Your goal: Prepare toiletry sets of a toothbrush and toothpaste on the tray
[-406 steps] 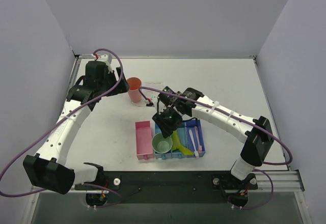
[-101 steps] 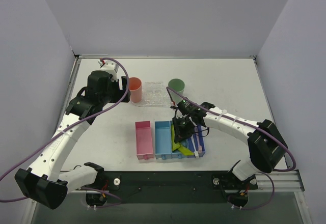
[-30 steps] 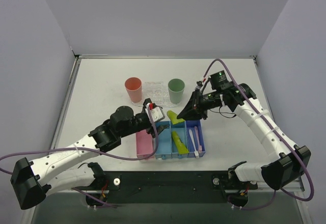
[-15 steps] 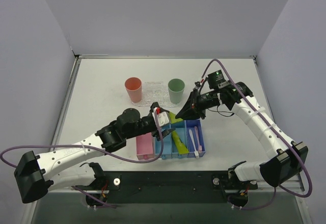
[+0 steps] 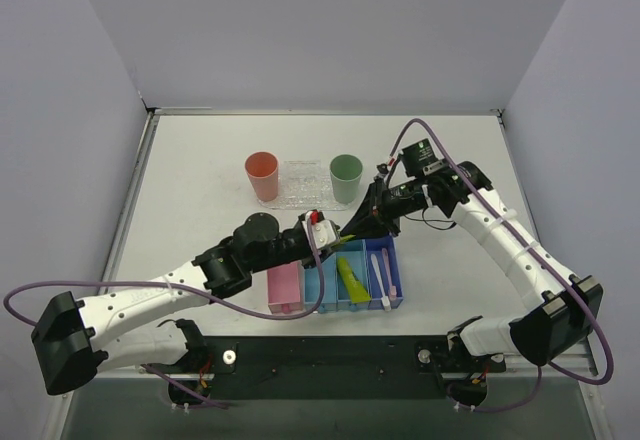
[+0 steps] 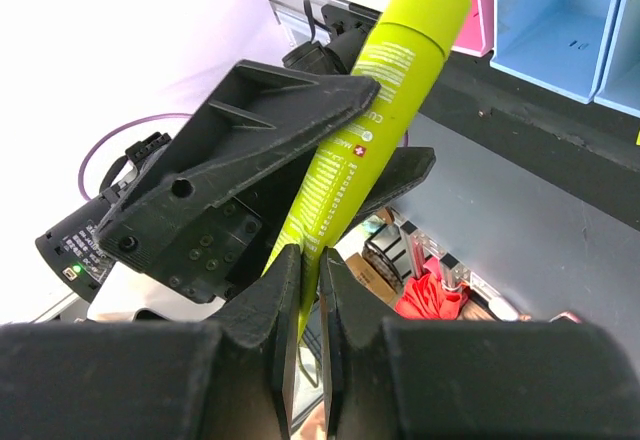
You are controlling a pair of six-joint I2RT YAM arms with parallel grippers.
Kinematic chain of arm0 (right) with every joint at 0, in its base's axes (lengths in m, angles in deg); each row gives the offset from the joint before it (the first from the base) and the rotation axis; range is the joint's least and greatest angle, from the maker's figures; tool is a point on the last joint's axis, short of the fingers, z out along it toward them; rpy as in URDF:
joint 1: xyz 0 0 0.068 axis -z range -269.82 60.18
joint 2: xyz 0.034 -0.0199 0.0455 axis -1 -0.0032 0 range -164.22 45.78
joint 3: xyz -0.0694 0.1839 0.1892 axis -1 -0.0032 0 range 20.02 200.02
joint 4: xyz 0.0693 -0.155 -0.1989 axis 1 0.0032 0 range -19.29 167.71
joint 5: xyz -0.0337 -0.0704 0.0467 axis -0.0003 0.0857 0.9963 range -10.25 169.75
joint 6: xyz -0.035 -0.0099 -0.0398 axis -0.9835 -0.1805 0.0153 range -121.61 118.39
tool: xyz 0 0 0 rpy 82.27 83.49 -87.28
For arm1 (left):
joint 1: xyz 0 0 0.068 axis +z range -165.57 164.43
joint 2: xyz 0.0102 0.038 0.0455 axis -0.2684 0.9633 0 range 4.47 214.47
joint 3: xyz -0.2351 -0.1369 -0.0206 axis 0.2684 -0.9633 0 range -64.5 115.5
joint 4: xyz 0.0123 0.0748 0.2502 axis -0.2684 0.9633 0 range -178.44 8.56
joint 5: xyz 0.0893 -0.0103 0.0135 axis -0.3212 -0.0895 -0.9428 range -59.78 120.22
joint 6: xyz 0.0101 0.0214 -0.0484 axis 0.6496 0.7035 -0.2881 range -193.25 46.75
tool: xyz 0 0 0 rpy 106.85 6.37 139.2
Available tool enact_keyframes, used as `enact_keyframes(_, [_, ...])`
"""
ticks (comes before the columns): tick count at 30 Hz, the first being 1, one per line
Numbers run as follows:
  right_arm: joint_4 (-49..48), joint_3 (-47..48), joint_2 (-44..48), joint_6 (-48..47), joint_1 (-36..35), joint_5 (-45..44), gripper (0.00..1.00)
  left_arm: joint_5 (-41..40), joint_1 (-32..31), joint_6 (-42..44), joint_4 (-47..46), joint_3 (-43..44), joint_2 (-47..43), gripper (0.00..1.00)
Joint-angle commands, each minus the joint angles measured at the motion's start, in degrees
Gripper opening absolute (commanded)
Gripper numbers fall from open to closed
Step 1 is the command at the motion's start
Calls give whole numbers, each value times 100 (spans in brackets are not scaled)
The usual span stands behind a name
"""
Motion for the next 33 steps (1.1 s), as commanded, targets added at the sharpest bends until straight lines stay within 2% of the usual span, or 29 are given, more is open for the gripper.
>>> enact_keyframes(1, [8,253,-57,60,-45,285,0,107,-16,-165,-238,357,80,46])
enact_keyframes(4, [-27,244,-48,43,-36,180,0,151,-7,-209,113,541,124,33])
enact_keyframes(8, [-159,271,-22,25,17,-49,0,160,45,-349,518,726,115,22])
enact_keyframes(11, [-273,297,13,-10,174,-233,13,256,273,-595,641,726,19,20])
enact_keyframes(14, [-388,429,66,-220,464,-391,28,606,738,-946,729,744,-122,20])
enact_keyframes(17, [-519,726,110,-773,736,-611,36,1124,1203,-1202,931,901,-227,23])
enact_keyframes(20, [-625,1218,49,-1599,773,-787,40,1765,1617,-1395,1352,1200,-219,25])
enact_keyframes(26, [-915,1852,-267,-2741,702,-629,40,3198,2128,-1853,1617,1587,1,29])
enact_keyframes(33, [-1311,2450,-689,-3726,211,-550,40,3807,2295,-1633,1977,1948,247,29])
